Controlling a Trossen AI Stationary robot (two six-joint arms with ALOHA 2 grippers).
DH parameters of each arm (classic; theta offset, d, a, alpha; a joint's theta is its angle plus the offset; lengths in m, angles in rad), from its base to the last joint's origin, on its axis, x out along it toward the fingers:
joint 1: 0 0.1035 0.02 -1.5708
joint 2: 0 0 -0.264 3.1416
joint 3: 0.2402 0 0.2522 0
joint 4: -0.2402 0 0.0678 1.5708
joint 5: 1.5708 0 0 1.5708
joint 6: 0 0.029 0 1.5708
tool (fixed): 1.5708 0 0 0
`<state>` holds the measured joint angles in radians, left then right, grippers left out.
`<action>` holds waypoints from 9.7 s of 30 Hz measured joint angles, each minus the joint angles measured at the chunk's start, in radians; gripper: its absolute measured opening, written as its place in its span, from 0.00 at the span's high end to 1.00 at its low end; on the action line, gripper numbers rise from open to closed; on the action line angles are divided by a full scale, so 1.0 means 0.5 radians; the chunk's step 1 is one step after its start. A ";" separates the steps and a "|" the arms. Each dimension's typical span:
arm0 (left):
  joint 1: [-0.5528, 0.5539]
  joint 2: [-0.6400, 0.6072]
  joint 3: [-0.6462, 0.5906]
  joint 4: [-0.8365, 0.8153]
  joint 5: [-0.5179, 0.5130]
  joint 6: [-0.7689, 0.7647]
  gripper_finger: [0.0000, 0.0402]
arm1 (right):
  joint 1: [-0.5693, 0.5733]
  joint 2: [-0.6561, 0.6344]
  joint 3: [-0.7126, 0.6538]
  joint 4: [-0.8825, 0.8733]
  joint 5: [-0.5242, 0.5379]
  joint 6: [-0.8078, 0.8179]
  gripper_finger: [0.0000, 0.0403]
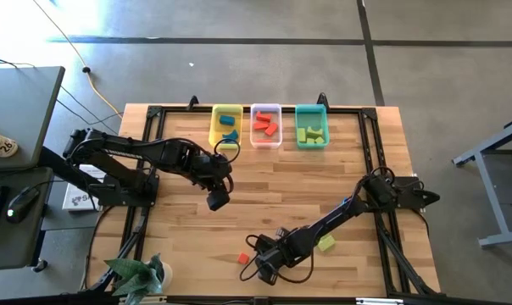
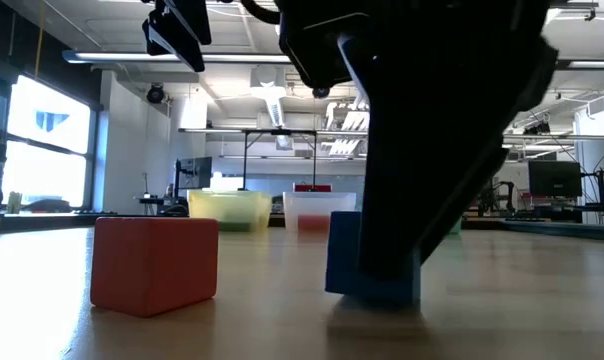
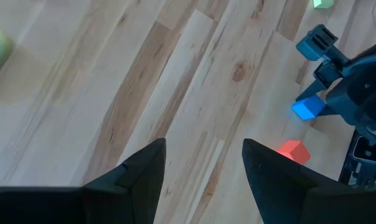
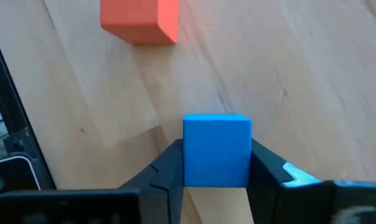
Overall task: Sort & place blocks by color
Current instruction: Put the blue block into the yellow bin, then put the orange block into the transparent bin
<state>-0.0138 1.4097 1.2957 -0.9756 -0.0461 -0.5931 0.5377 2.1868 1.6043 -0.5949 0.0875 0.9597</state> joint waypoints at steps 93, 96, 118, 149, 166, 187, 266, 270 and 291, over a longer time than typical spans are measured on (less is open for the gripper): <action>1.414 0.000 -0.002 0.408 -0.054 0.873 0.50 | -1.785 0.000 -0.002 1.206 -0.334 -1.301 0.70; 1.387 0.000 -0.002 0.381 0.059 0.872 0.50 | -1.811 0.000 -0.002 1.203 -0.330 -1.300 0.62; 0.904 -0.087 -0.001 -0.141 0.078 0.997 0.50 | -1.795 -0.403 -0.002 0.381 -0.380 -1.029 0.49; -0.169 -0.120 0.000 0.153 0.174 1.166 0.50 | -1.598 -1.118 -0.001 -0.273 -0.126 -0.835 0.49; -0.590 0.121 0.001 0.554 -0.045 1.050 0.36 | -1.378 -1.170 -0.001 -0.324 -0.115 -0.858 0.49; -0.730 0.828 -0.001 0.919 0.056 1.104 0.35 | -1.356 -1.169 -0.001 -0.429 -0.022 -0.884 0.49; 0.365 0.885 -0.002 1.063 0.016 1.660 0.74 | -1.705 -1.267 0.152 -1.015 0.021 -1.133 0.49; 0.560 0.865 0.001 1.122 0.016 1.777 0.74 | -1.694 -1.294 0.216 -1.171 0.035 -1.058 0.49; 1.172 0.909 0.000 1.690 0.093 1.838 0.68 | -1.375 -1.279 0.232 -1.610 0.395 0.216 0.49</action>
<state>0.5722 1.8644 1.2956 -0.1305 0.0006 0.3260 -0.1500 1.5474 1.7203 -1.3998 0.2848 1.0675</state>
